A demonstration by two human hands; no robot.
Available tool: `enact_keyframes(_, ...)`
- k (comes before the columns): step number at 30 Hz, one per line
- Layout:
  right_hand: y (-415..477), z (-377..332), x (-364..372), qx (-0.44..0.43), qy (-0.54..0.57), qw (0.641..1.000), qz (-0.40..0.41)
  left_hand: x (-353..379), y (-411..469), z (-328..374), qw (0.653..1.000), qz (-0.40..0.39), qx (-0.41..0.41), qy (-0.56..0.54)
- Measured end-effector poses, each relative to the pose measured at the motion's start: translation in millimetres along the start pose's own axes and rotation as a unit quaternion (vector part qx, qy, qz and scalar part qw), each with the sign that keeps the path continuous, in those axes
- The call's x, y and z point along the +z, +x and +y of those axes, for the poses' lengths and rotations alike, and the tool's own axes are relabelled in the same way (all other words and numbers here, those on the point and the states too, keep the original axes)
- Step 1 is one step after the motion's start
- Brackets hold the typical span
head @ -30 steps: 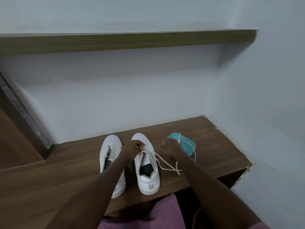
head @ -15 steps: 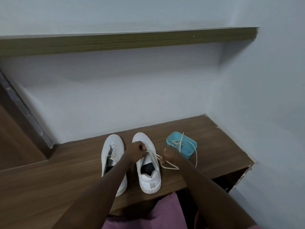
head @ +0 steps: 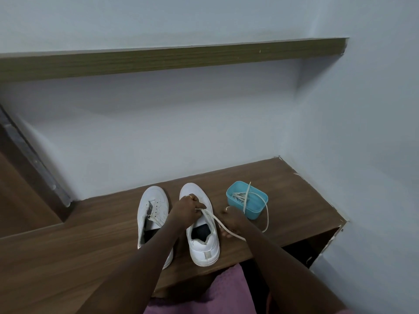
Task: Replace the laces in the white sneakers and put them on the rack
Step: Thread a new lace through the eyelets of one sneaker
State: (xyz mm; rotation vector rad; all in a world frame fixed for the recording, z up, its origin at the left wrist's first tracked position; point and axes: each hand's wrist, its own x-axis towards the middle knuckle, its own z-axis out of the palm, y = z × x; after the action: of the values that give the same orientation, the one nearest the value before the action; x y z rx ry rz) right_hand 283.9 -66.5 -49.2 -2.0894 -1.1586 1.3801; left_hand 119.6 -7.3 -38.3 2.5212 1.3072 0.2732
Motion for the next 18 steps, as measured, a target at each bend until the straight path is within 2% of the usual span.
enact_keyframes(2,1.8,1.9,7.1,-0.048,-0.036,0.998,0.016,1.3,-0.4,0.1,1.0,0.01,0.002,0.02)
enact_keyframes(4,5.1,4.3,14.3,-0.064,-0.062,0.993,0.079,3.0,-0.1,-0.7,0.999,0.014,0.009,0.041)
enact_keyframes(7,10.1,5.7,16.0,-0.078,-0.08,0.986,0.125,6.3,-0.2,-2.2,0.999,0.034,-0.002,-0.005)
enact_keyframes(9,13.7,4.4,14.3,-0.065,-0.019,0.99,0.121,7.2,0.5,-3.4,0.995,0.067,-0.032,-0.071)
enact_keyframes(12,12.8,-3.4,6.3,-0.056,0.181,0.972,0.138,5.9,2.5,-3.1,0.986,0.084,-0.076,-0.12)
enact_keyframes(14,13.3,-12.0,-5.2,-0.062,0.309,0.935,0.161,5.4,4.3,-2.0,0.986,0.07,-0.097,-0.119)
enact_keyframes(16,12.0,-21.9,-16.9,-0.066,0.456,0.876,0.143,5.9,5.0,-0.5,0.988,0.047,-0.108,-0.103)
enact_keyframes(18,11.9,-30.6,-27.7,-0.057,0.528,0.835,0.145,6.9,4.6,1.9,0.991,0.028,-0.106,-0.074)
